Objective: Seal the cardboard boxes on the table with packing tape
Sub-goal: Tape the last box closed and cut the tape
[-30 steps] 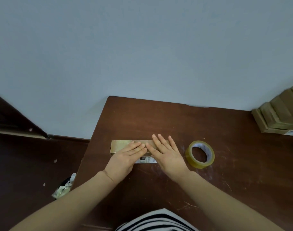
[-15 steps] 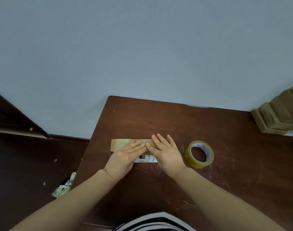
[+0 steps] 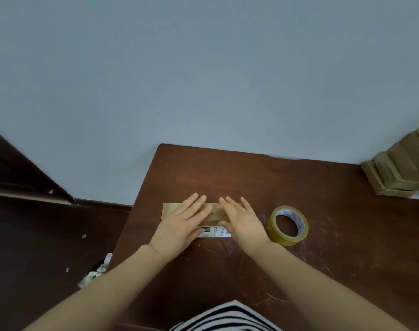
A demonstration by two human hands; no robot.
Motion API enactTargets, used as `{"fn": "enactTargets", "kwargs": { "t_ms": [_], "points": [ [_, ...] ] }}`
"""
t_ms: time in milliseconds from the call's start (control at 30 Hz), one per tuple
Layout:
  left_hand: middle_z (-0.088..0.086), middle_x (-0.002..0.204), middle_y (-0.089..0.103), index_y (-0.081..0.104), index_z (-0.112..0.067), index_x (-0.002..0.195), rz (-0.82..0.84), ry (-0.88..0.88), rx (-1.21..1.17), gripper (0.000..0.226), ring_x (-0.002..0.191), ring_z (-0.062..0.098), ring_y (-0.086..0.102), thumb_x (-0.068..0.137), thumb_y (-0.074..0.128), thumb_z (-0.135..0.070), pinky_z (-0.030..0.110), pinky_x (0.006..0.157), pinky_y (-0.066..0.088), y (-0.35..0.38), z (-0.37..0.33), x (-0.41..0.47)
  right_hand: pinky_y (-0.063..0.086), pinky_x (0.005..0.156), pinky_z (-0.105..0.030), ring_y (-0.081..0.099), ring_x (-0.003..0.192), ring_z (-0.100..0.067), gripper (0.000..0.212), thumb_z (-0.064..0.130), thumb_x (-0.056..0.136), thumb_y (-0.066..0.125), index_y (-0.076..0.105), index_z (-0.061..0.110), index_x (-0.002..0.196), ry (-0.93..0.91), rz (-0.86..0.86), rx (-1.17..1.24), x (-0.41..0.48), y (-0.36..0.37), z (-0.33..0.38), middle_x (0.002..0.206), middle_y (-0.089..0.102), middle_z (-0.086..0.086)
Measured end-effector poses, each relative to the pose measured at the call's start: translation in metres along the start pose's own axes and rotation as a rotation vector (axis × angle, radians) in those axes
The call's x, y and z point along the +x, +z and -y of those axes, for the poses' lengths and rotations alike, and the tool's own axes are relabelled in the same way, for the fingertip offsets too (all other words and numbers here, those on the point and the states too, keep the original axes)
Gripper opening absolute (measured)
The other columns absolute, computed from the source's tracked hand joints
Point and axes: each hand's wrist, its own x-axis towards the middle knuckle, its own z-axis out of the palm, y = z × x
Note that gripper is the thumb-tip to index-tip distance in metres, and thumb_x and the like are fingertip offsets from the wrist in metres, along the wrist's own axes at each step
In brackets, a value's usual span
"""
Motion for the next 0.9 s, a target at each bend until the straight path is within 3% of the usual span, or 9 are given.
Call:
{"fn": "enactTargets", "kwargs": {
  "t_ms": [100,200,333,467,600,767,833,867,900],
  "points": [
    [0.009,0.122,0.065,0.068,-0.008,0.116,-0.012,0.033,0.04,0.057,0.113,0.028,0.062,0.063,0.087,-0.01,0.048,0.088,0.051,0.005,-0.002,0.008,-0.009,0.119,-0.037,0.002,0.148,-0.013,0.062,0.018,0.101,0.045,0.012,0.025,0.153,-0.053,0.035,-0.108,0.0,0.001,0.0,0.161,0.012,0.001],
    [0.011,0.118,0.067,0.07,-0.007,0.112,-0.045,0.023,0.015,0.055,0.107,0.029,0.065,0.06,0.088,-0.005,0.051,0.083,0.054,0.009,0.0,0.011,-0.009,0.118,-0.039,-0.001,0.148,-0.016,0.069,0.01,0.098,0.047,0.009,0.025,0.153,-0.079,0.058,-0.17,0.002,-0.001,-0.004,0.162,0.006,-0.001],
    [0.013,0.115,0.068,0.072,-0.004,0.107,-0.07,0.032,-0.023,0.049,0.104,0.031,0.066,0.061,0.087,-0.003,0.053,0.081,0.054,0.008,0.002,0.011,-0.008,0.118,-0.038,0.001,0.148,-0.016,0.068,0.009,0.097,0.047,0.012,0.025,0.153,-0.083,0.052,-0.154,0.003,0.0,-0.003,0.162,0.007,-0.002],
    [0.013,0.116,0.067,0.072,-0.002,0.105,-0.095,-0.012,-0.093,0.041,0.107,0.031,0.065,0.066,0.084,-0.002,0.054,0.089,0.049,0.004,-0.003,0.008,-0.01,0.117,-0.032,0.01,0.148,-0.014,0.047,0.025,0.103,0.04,0.03,0.022,0.149,-0.069,0.005,-0.044,-0.001,-0.002,-0.004,0.159,0.02,-0.002],
    [0.011,0.118,0.066,0.069,-0.003,0.113,-0.076,0.004,-0.065,0.045,0.109,0.028,0.064,0.07,0.081,-0.006,0.053,0.086,0.049,0.0,-0.002,0.006,-0.007,0.118,-0.027,0.011,0.146,-0.008,0.056,0.034,0.103,0.034,0.018,0.011,0.151,-0.007,-0.007,0.009,-0.003,-0.002,0.0,0.156,0.03,-0.003],
    [0.011,0.109,0.07,0.073,-0.004,0.105,-0.052,0.043,0.021,0.048,0.099,0.026,0.068,0.06,0.088,-0.008,0.047,0.075,0.056,-0.002,-0.008,0.008,-0.008,0.117,-0.027,0.01,0.147,-0.008,0.054,0.029,0.103,0.036,0.019,0.009,0.15,-0.011,0.007,0.008,-0.005,-0.001,0.001,0.155,0.03,-0.003],
    [0.011,0.112,0.069,0.072,-0.003,0.107,-0.068,0.047,0.016,0.03,0.103,0.027,0.067,0.079,0.074,-0.015,0.049,0.08,0.054,-0.001,-0.008,0.005,-0.012,0.115,-0.025,0.009,0.147,-0.008,0.051,0.029,0.103,0.036,0.024,0.009,0.148,-0.014,-0.006,0.012,-0.006,0.0,0.003,0.155,0.03,-0.002],
    [0.012,0.113,0.069,0.071,-0.003,0.108,-0.071,0.04,0.004,0.03,0.104,0.028,0.066,0.092,0.056,-0.024,0.05,0.082,0.054,-0.003,-0.009,0.004,-0.014,0.114,-0.024,0.01,0.147,-0.008,0.05,0.028,0.103,0.036,0.025,0.008,0.148,-0.016,-0.02,0.022,-0.005,0.0,0.004,0.155,0.03,-0.002],
    [0.012,0.113,0.069,0.071,-0.003,0.108,-0.063,0.019,-0.004,0.047,0.104,0.028,0.066,0.099,0.037,-0.033,0.05,0.082,0.054,-0.006,-0.01,0.006,-0.014,0.113,-0.023,0.011,0.147,-0.008,0.049,0.028,0.103,0.037,0.028,0.008,0.147,-0.018,-0.038,0.042,-0.005,0.0,0.003,0.155,0.031,-0.002]
  ]
}}
